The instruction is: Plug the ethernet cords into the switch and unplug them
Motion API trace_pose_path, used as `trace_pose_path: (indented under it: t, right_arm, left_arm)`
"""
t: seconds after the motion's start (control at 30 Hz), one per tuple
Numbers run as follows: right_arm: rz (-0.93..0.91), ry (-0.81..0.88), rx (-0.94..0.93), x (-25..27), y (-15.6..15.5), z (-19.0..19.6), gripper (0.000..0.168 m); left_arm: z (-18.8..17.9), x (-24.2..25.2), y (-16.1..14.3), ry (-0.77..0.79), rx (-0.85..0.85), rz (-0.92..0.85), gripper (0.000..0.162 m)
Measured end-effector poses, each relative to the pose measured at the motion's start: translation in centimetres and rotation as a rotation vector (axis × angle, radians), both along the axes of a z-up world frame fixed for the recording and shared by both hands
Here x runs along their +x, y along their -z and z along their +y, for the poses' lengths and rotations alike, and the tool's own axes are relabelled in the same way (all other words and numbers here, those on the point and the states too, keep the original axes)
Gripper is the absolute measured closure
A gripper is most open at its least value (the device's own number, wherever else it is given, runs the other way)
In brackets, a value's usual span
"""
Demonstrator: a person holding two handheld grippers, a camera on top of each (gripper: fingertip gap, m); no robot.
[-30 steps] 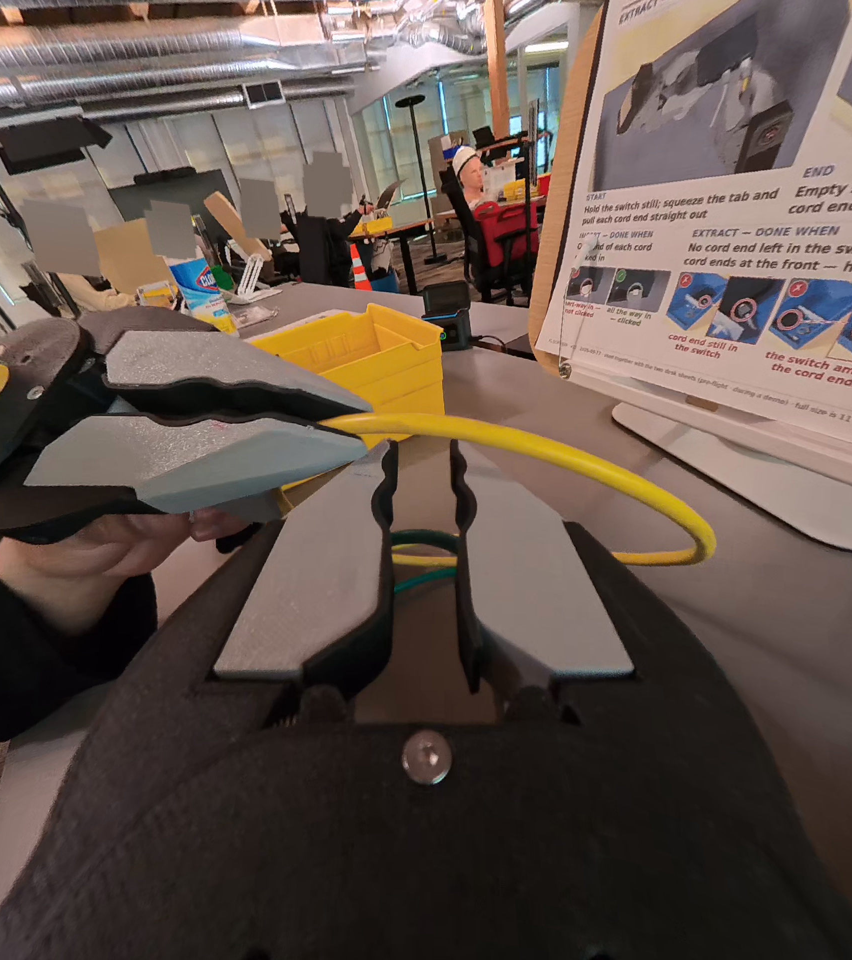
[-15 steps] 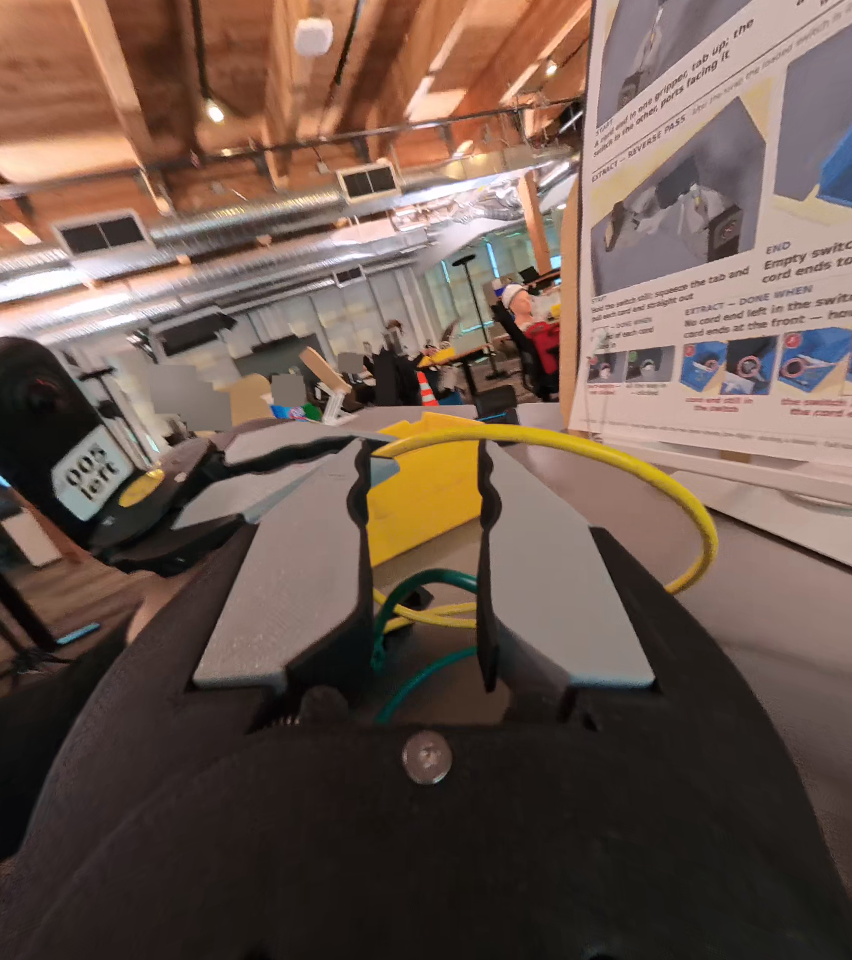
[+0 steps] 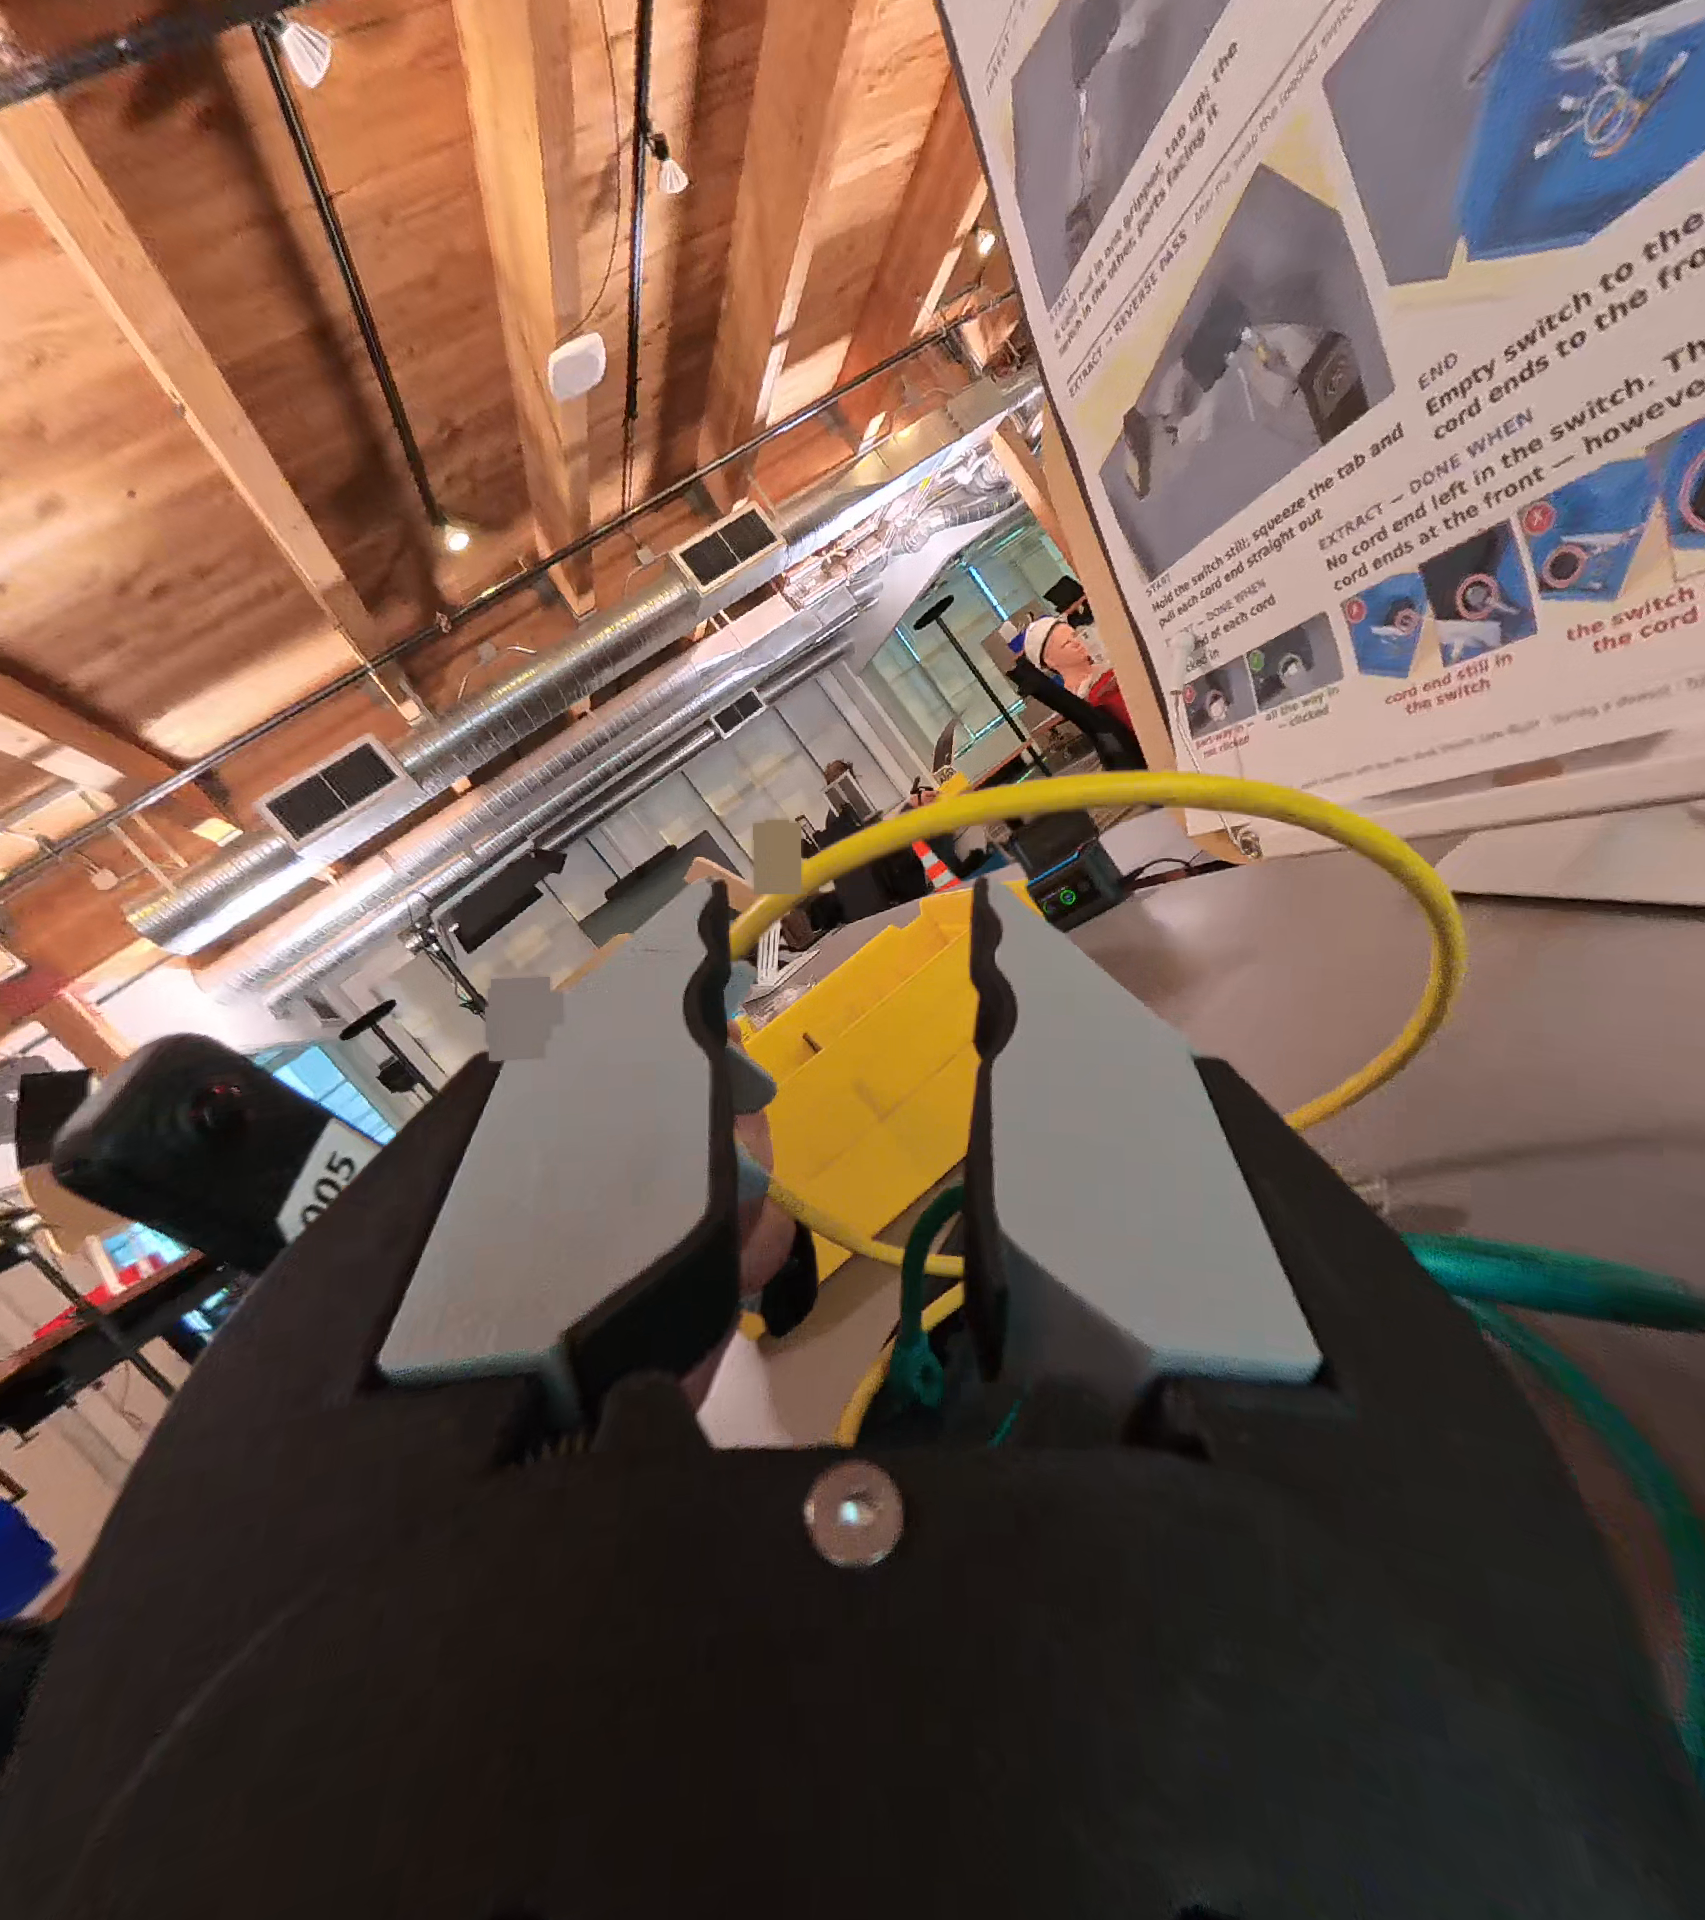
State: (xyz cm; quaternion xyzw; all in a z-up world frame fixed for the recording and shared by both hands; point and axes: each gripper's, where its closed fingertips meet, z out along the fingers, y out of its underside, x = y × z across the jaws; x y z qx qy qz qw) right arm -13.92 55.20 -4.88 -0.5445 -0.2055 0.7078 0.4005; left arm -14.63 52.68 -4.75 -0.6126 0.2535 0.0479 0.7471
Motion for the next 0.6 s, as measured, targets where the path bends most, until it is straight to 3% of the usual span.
trace_pose_path:
  t: [0.27, 0.4, 0.6]
  right_arm:
    - [-0.043, 0.013, -0.056, 0.3, 0.5, 0.7, 0.128]
    - [-0.067, 0.050, -0.106, -0.3, 1.5, 1.3, 0.122]
    - [-0.017, 0.022, 0.145, -0.5, -0.7, -1.2, 0.115]
  left_arm:
    - [0.5, 1.3, 2.0, 0.069, -0.030, 0.056, 0.158]
    - [0.3, 0.7, 0.9, 0.029, -0.014, 0.010, 0.158]
    - [-0.9, 1.4, -0.4, 0.078, 0.043, 0.008, 0.158]
